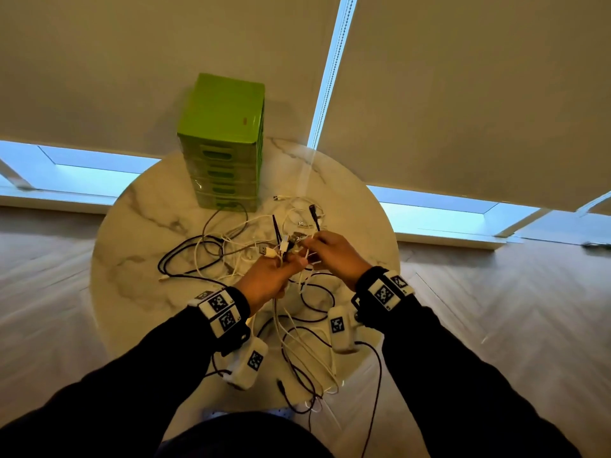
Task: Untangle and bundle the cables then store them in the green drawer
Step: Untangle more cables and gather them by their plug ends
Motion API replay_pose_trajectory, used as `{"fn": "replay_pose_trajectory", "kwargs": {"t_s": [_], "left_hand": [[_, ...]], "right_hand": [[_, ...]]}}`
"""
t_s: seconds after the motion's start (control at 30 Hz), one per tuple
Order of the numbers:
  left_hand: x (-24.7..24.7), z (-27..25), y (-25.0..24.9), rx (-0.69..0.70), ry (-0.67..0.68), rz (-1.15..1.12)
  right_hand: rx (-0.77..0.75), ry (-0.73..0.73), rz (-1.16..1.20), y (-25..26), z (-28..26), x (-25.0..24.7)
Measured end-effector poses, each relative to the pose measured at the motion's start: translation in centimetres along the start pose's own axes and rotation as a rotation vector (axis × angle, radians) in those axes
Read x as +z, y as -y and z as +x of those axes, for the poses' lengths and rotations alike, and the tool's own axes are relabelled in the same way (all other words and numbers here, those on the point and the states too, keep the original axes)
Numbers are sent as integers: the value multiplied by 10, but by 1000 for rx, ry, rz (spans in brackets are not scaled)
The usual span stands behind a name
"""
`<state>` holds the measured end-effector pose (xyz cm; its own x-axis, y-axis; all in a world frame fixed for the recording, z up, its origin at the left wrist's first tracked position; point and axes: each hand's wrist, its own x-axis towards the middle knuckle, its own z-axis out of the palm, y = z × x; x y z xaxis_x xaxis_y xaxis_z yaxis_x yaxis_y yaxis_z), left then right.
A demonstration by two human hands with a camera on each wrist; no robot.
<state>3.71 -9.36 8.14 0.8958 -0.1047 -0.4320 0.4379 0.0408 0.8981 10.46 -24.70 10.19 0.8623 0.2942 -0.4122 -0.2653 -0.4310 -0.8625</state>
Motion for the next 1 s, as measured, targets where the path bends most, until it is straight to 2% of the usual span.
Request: {"fn": "replay_pose_trajectory", "kwargs": {"t_s": [0.07,0.17,0.23,0.3,0.37,0.4,0.53,0.6,0.77,0.87,1.0], "left_hand": [[-3,-4,1,-11,16,-82],[-7,-4,1,-87,10,-326],[-9,-4,2,-113,-15,-420],[-11,-4,4,-114,-40,-454],[-12,-3,7,-103,-55,-458],[-12,-2,7,-103,-59,-463],[-10,0,8,-101,-56,-498],[-10,3,9,-87,-38,-498],[-2,0,3,21,33,-470],[2,1,3,79,44,-453],[7,-4,-4,140,-19,-410]], "right_hand": [[24,-49,83,6,-2,-2],[107,-130,189,10,-3,-16],[205,-57,130,9,-5,-29],[266,65,-73,9,-11,-37],[201,86,-246,10,-17,-37],[129,52,-243,10,-19,-35],[-78,-10,72,17,-30,-18],[-140,-4,121,20,-35,-9],[-327,-48,-150,17,-45,14],[-362,-28,-207,11,-49,25],[-357,14,-232,3,-50,32]]}}
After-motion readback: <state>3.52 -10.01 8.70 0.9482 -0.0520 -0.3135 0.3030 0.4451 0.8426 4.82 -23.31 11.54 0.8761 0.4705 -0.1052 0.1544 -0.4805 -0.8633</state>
